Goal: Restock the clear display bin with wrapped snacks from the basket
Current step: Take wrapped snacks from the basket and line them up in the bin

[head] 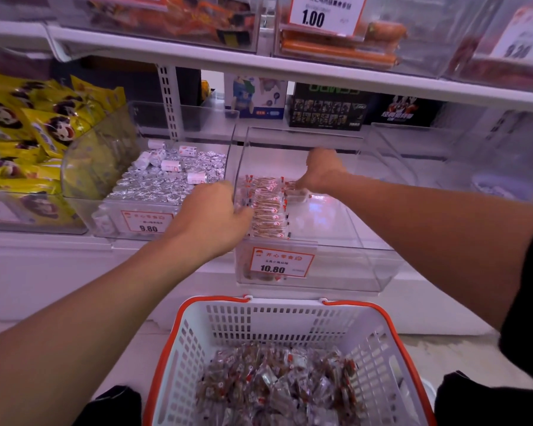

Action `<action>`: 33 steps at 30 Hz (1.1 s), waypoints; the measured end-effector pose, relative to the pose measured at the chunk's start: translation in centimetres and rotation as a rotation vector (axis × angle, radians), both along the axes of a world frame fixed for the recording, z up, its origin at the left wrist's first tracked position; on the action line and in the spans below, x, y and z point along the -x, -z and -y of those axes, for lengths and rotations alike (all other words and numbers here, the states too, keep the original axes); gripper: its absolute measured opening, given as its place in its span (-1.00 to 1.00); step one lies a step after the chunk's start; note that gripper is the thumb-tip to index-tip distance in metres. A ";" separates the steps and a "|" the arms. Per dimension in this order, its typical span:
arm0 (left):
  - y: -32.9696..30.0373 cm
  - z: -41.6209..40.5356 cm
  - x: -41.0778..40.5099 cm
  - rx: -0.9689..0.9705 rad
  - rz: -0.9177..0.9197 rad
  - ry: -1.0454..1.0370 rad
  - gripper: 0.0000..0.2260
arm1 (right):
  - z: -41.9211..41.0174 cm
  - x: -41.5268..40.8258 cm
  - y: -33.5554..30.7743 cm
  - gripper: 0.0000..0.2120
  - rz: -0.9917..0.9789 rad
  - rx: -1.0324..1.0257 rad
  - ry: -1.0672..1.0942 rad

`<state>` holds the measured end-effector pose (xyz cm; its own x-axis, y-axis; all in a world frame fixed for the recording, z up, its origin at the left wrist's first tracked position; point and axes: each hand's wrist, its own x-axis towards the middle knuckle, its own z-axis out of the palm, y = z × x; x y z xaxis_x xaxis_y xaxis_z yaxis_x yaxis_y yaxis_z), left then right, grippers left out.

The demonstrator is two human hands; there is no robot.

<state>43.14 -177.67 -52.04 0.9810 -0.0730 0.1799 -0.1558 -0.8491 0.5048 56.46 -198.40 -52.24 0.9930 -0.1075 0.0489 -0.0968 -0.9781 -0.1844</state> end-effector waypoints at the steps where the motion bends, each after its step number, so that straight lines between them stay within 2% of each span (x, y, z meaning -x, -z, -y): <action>1: -0.3 0.0 0.2 -0.027 0.047 -0.041 -0.79 | 0.0 1.1 -1.1 -0.58 0.033 -0.018 -0.028; 3: -1.3 -0.6 0.9 0.016 0.207 -0.053 -0.73 | -0.2 4.4 -3.0 -0.74 0.268 -0.051 -0.132; 4: -2.0 -1.2 1.3 0.089 0.255 0.030 -0.73 | -0.3 6.7 -3.5 -0.84 0.490 -0.071 -0.188; 5: -2.7 -1.9 1.8 0.166 0.216 0.170 -0.73 | -0.2 9.4 -3.6 -0.90 0.761 -0.111 -0.257; 6: -3.1 -2.5 2.5 0.209 0.070 0.328 -0.71 | -0.1 12.3 -3.0 -0.88 1.008 -0.174 -0.360; 7: -3.0 -2.8 3.3 0.188 -0.166 0.452 -0.70 | -0.2 15.3 -1.7 -0.85 1.154 -0.256 -0.492; 8: -2.3 -2.7 4.1 0.107 -0.430 0.517 -0.71 | -0.2 17.9 0.5 -0.83 1.173 -0.327 -0.613; 10: 1.1 -1.3 5.4 -0.186 -0.888 0.536 -0.76 | -0.5 21.5 6.5 -0.83 0.931 -0.331 -0.740; 11: 3.7 -0.3 6.0 -0.323 -1.006 0.508 -0.80 | -0.7 22.6 9.9 -0.86 0.655 -0.260 -0.755; 12: 6.7 0.8 6.7 -0.437 -1.042 0.476 -0.82 | -0.7 23.4 13.5 -0.89 0.272 -0.168 -0.716; 13: 9.8 1.8 7.5 -0.535 -1.024 0.460 -0.81 | -0.3 24.2 16.9 -0.82 -0.134 -0.078 -0.644; 14: 12.9 2.4 8.1 -0.619 -0.986 0.462 -0.75 | 0.6 24.9 20.5 -0.66 -0.482 -0.020 -0.567; 15: 16.0 2.8 8.8 -0.672 -0.967 0.453 -0.67 | 1.8 26.1 23.6 -0.48 -0.738 -0.006 -0.494; 16: 18.9 2.9 9.7 -0.678 -0.980 0.422 -0.59 | 3.1 27.5 26.2 -0.35 -0.875 -0.019 -0.423; 17: 21.4 3.0 10.5 -0.637 -1.020 0.365 -0.52 | 4.4 28.8 28.0 -0.29 -0.910 -0.073 -0.349; 20: 28.0 3.4 12.9 -0.355 -1.161 0.170 -0.22 | 6.9 31.3 31.9 -0.29 -0.831 -0.282 -0.170; 23: 32.5 4.2 14.6 -0.078 -1.206 0.023 -0.08 | 7.3 31.3 34.3 0.13 -0.926 -0.305 0.116; 24: 33.7 4.5 15.0 0.004 -1.207 -0.021 -0.05 | 7.2 31.2 35.0 0.18 -0.932 -0.270 0.141; 27: 35.9 5.9 15.8 0.151 -1.154 -0.098 0.01 | 6.6 30.9 36.3 0.16 -0.905 -0.145 -0.016; 30: 36.9 6.8 15.9 0.104 -1.052 -0.091 -0.10 | 5.8 30.9 37.5 0.02 -0.822 -0.266 -0.063; 33: 36.9 7.0 15.6 0.094 -0.993 -0.089 -0.23 | 5.0 30.5 38.2 -0.19 -0.770 -0.268 -0.115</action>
